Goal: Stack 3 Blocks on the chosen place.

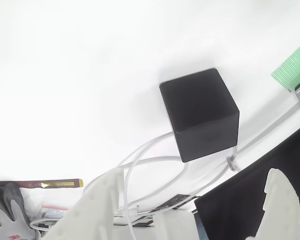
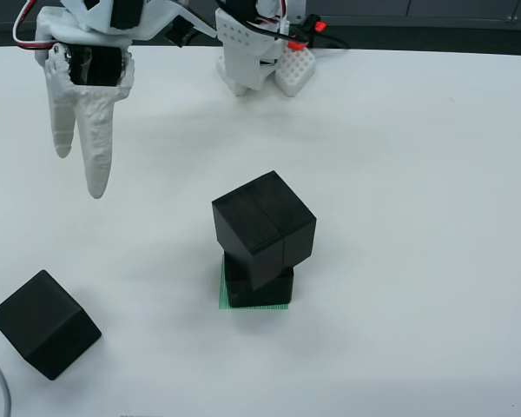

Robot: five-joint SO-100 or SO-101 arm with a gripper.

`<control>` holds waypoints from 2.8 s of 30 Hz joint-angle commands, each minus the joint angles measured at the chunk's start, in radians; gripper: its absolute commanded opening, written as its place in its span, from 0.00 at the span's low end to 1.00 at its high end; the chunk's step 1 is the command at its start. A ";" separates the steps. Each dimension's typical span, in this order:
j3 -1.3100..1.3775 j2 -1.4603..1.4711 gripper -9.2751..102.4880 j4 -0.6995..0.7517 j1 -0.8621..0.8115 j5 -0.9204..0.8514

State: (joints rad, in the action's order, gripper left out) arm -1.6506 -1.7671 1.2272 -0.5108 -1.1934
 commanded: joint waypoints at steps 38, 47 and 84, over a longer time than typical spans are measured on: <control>0.549 0.698 0.43 -0.202 0.058 -0.094; 0.607 0.769 0.42 -0.212 0.054 -0.100; 0.295 0.127 0.21 -0.250 0.095 -0.167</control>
State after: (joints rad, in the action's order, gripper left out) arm -1.3238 -1.4419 0.9971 -0.4433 -1.3422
